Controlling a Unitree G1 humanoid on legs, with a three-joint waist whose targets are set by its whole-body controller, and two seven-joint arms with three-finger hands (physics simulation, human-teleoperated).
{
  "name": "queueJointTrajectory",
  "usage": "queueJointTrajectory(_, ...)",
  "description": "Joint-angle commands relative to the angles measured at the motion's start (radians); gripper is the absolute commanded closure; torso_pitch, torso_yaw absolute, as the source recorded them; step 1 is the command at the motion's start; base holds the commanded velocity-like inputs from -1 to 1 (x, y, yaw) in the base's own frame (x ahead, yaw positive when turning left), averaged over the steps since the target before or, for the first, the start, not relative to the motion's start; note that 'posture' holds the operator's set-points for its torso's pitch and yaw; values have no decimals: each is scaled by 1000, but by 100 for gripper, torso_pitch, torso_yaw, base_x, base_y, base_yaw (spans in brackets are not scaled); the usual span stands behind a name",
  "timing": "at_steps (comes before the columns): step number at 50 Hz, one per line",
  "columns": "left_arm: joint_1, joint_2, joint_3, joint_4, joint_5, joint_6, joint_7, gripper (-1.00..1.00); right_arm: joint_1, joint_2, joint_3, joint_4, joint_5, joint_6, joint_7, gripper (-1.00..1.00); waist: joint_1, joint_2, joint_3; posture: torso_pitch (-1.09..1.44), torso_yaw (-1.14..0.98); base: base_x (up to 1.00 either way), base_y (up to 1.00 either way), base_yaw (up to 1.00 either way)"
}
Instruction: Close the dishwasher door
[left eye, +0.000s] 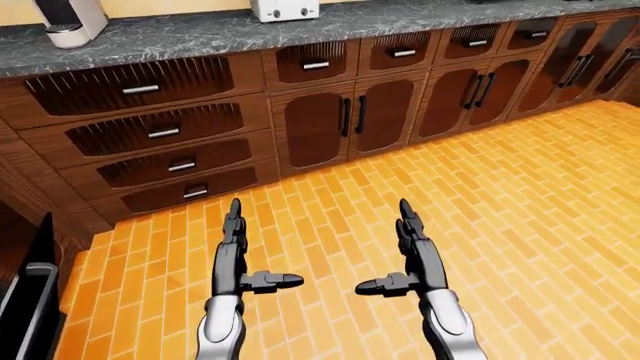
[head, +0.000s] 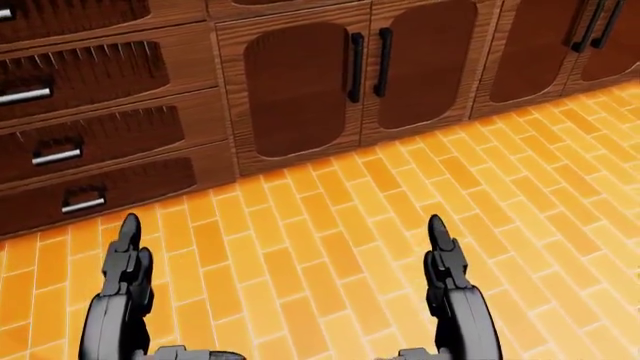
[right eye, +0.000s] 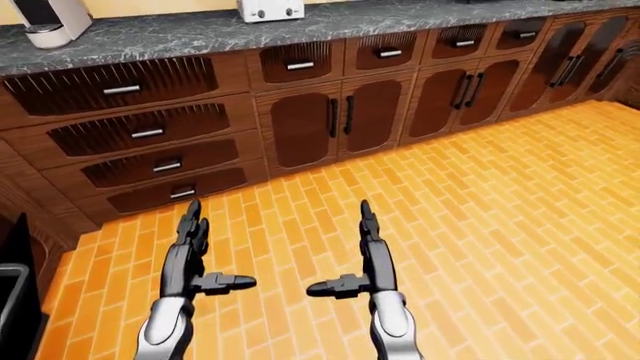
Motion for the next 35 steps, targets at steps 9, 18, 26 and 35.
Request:
queueJointTrajectory(9, -20, 0, -1, -35, -1, -28, 0, -100, -18, -3, -4, -28, 3, -23, 1, -100, -13, 18, -20, 0, 0, 0, 38, 0)
queueJointTrajectory(18, -20, -1, -3, -34, 0, -28, 0, -100, -23, -2, -3, -16, 3, -27, 0, -100, -2, 112, -15, 0, 0, 0, 38, 0)
queueJointTrajectory(26, -20, -1, -5, -30, 1, -31, 0, -100, -20, -2, -2, -24, 6, -24, 1, -100, -5, 29, -11, 0, 0, 0, 38, 0)
queueJointTrajectory(35, -20, 0, -3, -33, 0, -29, 0, -100, -18, -2, -2, -24, 5, -27, 0, -100, -13, 2, -30, 0, 0, 0, 38, 0)
